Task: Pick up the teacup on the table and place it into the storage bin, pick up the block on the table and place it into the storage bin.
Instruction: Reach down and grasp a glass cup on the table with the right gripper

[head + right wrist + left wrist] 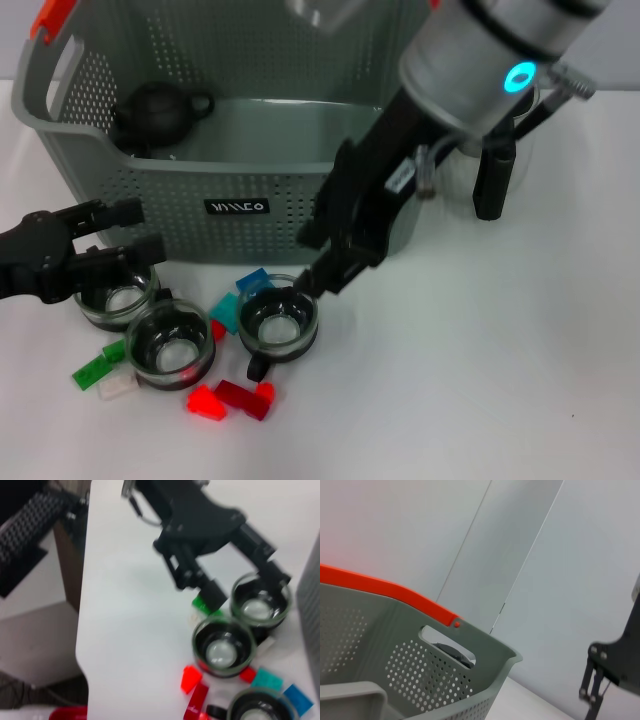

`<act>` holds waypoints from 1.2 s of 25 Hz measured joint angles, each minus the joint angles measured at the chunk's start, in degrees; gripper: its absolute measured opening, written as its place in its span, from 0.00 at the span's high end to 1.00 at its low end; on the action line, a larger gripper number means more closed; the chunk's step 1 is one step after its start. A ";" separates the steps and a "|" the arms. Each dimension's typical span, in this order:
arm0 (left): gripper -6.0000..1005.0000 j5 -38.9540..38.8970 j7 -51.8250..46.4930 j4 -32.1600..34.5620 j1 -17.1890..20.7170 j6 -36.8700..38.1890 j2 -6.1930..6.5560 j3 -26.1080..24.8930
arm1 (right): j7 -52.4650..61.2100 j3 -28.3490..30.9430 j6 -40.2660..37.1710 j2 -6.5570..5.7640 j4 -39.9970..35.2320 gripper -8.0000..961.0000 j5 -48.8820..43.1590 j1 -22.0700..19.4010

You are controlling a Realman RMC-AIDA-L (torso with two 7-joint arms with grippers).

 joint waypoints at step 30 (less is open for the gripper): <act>0.18 -0.32 0.06 -0.31 -0.28 -0.57 -0.09 0.00 | -15.18 -27.55 27.99 0.61 13.20 0.47 5.11 -4.58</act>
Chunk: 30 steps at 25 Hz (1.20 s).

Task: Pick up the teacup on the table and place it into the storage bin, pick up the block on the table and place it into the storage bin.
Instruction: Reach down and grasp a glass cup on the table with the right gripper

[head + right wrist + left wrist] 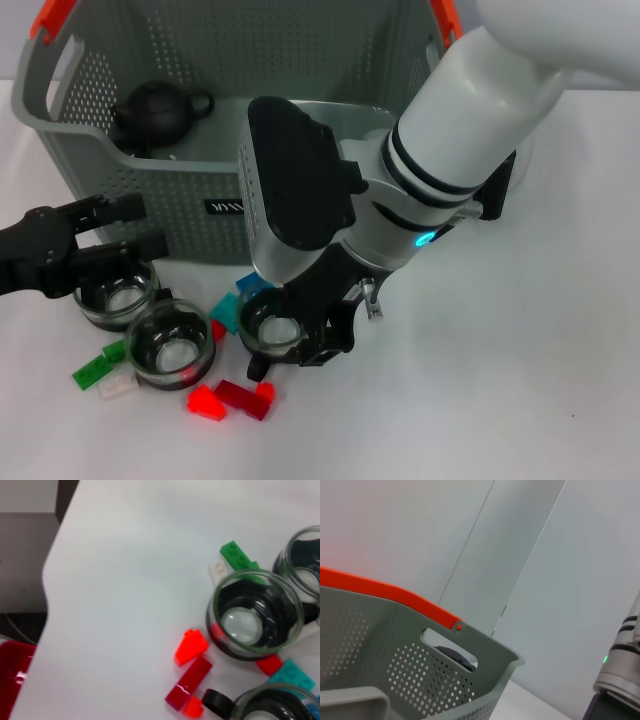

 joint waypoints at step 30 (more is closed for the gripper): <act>0.18 0.15 0.27 -0.09 0.39 -0.93 -0.22 -0.09 | -2.92 -10.52 12.10 0.39 4.05 0.47 0.11 -2.23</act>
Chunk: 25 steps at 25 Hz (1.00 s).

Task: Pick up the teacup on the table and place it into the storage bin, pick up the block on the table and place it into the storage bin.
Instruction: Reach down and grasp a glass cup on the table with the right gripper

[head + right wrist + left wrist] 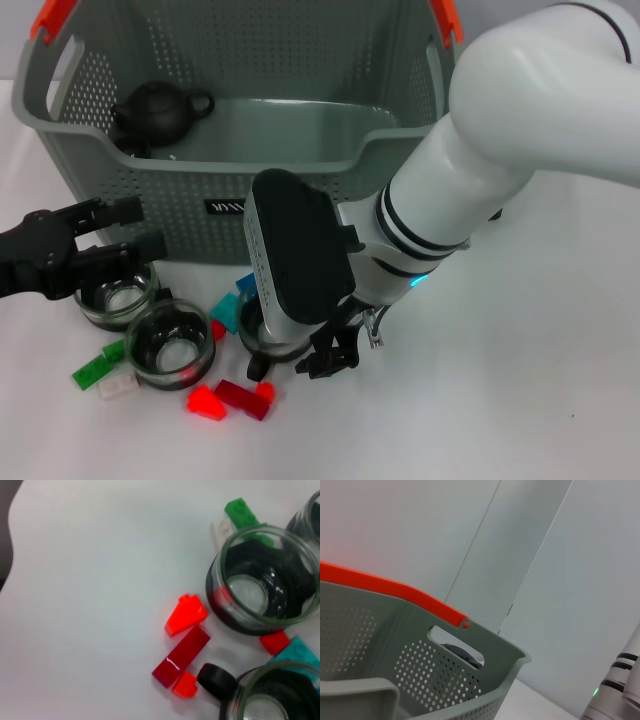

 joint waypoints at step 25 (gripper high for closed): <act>0.19 -0.15 0.20 -0.53 0.60 0.01 -0.09 0.00 | -0.78 -3.34 3.20 0.07 -0.16 0.48 -0.50 -0.54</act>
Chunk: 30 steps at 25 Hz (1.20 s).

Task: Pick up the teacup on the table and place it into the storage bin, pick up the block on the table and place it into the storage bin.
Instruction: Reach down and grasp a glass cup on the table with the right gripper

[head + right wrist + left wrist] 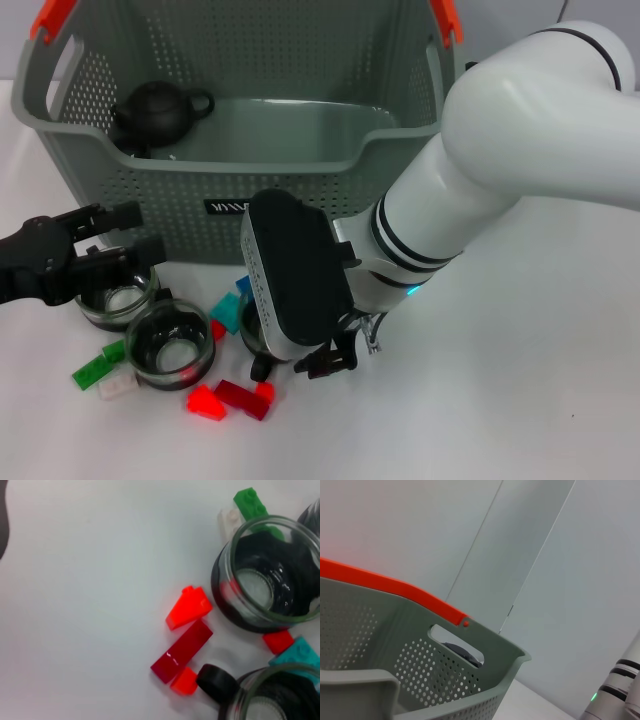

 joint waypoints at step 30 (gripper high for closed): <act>0.19 -0.11 -0.14 0.01 -0.29 0.42 0.00 0.01 | 1.31 -1.39 1.30 0.25 0.08 0.83 0.83 -0.11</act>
